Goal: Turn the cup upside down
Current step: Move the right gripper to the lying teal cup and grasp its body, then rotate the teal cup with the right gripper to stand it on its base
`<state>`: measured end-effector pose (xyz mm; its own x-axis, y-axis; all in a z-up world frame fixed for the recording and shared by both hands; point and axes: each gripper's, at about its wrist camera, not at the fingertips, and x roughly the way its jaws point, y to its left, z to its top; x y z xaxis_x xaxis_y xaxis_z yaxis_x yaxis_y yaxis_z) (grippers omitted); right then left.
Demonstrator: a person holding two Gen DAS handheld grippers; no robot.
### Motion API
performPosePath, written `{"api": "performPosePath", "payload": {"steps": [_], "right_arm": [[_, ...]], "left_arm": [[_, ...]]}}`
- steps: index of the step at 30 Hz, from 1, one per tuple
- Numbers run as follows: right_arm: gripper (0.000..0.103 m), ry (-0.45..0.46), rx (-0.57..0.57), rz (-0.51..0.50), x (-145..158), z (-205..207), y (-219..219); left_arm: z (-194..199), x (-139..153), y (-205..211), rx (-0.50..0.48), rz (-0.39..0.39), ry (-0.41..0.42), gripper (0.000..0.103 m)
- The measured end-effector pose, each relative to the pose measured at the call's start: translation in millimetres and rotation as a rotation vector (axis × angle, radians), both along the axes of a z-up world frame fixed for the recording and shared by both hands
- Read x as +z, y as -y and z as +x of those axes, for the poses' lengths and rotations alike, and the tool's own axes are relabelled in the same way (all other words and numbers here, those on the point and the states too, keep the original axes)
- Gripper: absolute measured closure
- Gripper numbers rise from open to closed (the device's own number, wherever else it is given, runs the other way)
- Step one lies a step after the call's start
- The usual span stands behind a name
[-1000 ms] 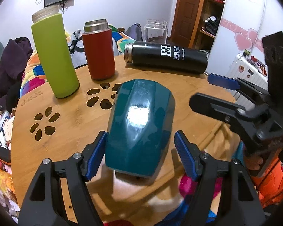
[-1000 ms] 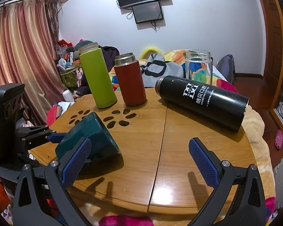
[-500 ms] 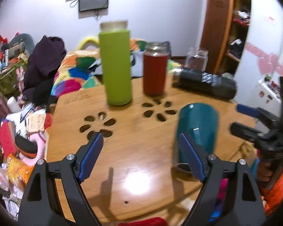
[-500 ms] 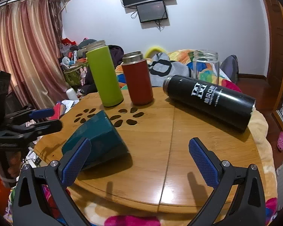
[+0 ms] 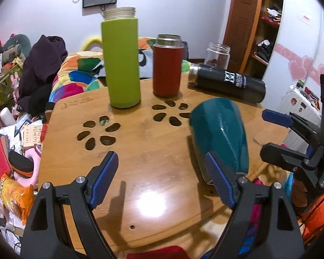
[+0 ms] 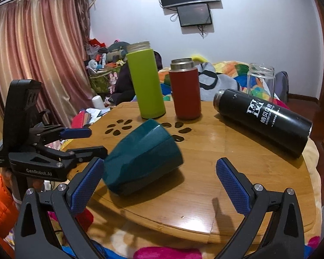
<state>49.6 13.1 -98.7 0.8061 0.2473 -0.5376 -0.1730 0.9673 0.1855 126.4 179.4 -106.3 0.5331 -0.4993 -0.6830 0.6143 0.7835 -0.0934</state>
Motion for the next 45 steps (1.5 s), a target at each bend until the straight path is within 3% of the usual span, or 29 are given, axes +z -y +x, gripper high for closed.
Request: {"api": "performPosePath", "payload": {"steps": [10, 17, 21, 24, 29, 32, 45], "right_arm": [[0.0, 0.004, 0.022, 0.002, -4, -2, 0], [0.0, -0.004, 0.016, 0.001, -11, 0, 3], [0.012, -0.031, 0.037, 0.011, -18, 5, 0], [0.022, -0.056, 0.054, 0.012, -23, 9, -3], [0.041, -0.087, 0.076, 0.015, -31, 14, -6], [0.048, -0.085, 0.089, 0.018, -32, 13, -8], [0.05, -0.007, 0.051, -0.024, -16, -3, -8]], "left_arm": [[-9, -7, 22, -0.072, 0.005, -0.017, 0.02], [-11, 9, 14, -0.037, -0.013, 0.049, 0.021], [-9, 25, 10, -0.021, -0.045, 0.088, 0.035], [-8, 32, 16, -0.04, -0.065, 0.095, 0.054], [-7, 31, 33, -0.084, -0.084, 0.089, 0.08], [-8, 28, 42, -0.11, -0.079, 0.092, 0.089], [-7, 28, 43, -0.111, -0.087, 0.105, 0.092]]}}
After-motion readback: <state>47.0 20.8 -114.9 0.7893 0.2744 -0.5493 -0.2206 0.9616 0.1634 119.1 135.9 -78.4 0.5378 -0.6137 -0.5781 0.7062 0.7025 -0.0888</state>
